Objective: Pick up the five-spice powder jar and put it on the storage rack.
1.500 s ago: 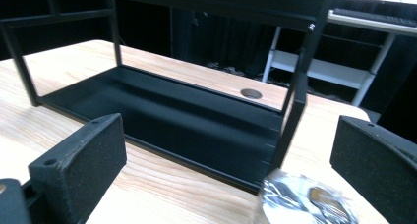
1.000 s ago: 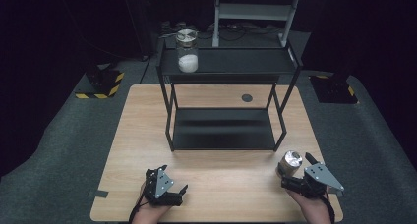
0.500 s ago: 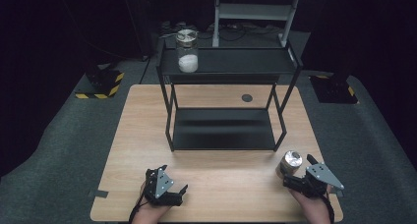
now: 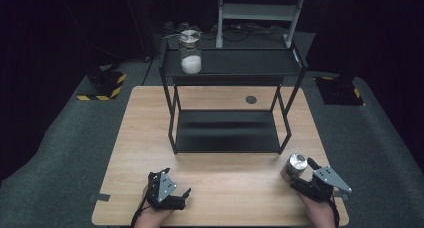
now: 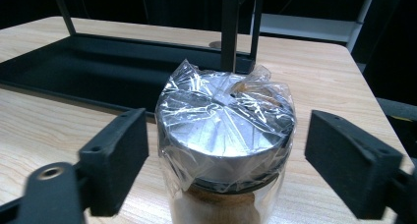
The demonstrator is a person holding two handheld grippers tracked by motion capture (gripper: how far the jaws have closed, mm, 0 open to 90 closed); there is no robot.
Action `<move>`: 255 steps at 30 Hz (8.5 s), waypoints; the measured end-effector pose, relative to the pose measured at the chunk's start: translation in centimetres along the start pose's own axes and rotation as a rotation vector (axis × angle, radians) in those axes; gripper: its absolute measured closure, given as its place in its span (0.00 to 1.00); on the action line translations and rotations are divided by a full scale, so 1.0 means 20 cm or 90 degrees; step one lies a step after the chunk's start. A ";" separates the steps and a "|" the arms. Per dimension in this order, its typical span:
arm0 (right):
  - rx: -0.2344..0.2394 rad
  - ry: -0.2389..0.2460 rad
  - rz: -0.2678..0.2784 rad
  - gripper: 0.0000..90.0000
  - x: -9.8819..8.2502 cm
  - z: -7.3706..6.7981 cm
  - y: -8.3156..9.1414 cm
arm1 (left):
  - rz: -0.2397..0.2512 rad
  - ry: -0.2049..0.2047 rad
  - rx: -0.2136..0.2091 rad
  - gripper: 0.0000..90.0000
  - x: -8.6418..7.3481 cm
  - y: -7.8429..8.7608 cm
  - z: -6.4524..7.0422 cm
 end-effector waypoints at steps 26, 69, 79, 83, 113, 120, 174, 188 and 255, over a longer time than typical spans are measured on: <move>0.005 0.004 0.053 0.37 -0.10 0.00 -0.01 | 0.002 0.005 -0.001 0.01 0.00 0.00 -0.01; 0.077 0.043 0.106 0.37 0.15 -0.19 0.00 | 0.005 0.004 -0.005 0.01 -0.01 0.00 -0.01; 0.096 0.046 0.119 0.37 0.23 -0.23 0.00 | 0.005 0.001 -0.008 0.01 -0.01 0.00 -0.01; 0.103 0.052 0.121 0.37 0.26 -0.25 -0.01 | 0.007 0.006 -0.009 0.01 -0.01 0.01 -0.02; 0.144 0.073 0.167 0.37 0.53 -0.35 -0.13 | 0.018 0.024 -0.013 0.01 -0.02 0.01 -0.03; 0.150 0.064 0.179 0.37 0.59 -0.35 -0.15 | 0.019 0.028 -0.013 0.01 -0.03 0.01 -0.04; 0.112 0.087 0.251 0.37 1.03 -0.36 -0.25 | 0.026 0.037 -0.020 0.01 -0.04 0.02 -0.05; 0.092 0.085 0.267 0.37 1.17 -0.37 -0.33 | 0.028 0.041 -0.021 0.01 -0.04 0.02 -0.06; 0.056 0.069 0.227 0.37 1.41 -0.38 -0.74 | 0.044 0.077 -0.022 0.01 -0.07 0.04 -0.08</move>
Point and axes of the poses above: each handheld gripper's, and its own axes: y roughly backward along the jaws, x roughly out of its top, z roughly to its right, the point moved 2 cm from there along -y, roughly forward along the jaws, and after that the axes turned 3 degrees about z, right-handed, at the moved point
